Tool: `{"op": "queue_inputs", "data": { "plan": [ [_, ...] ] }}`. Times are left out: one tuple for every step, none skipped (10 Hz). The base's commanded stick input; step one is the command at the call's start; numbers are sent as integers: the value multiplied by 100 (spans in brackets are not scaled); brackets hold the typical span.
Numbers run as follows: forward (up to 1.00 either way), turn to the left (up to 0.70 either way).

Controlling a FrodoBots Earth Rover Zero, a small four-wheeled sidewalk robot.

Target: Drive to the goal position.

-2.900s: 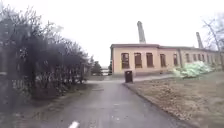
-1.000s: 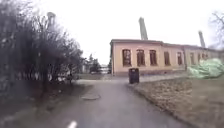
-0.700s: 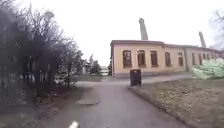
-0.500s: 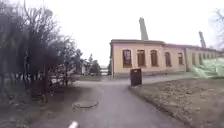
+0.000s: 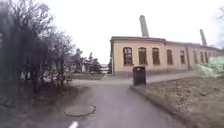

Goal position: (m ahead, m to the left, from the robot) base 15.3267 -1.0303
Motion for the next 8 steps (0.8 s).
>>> {"op": "queue_inputs", "data": {
  "plan": [
    [85,3],
    [85,3],
    [85,3],
    [85,3],
    [85,3],
    [85,3],
    [85,3],
    [85,3]
  ]
}}
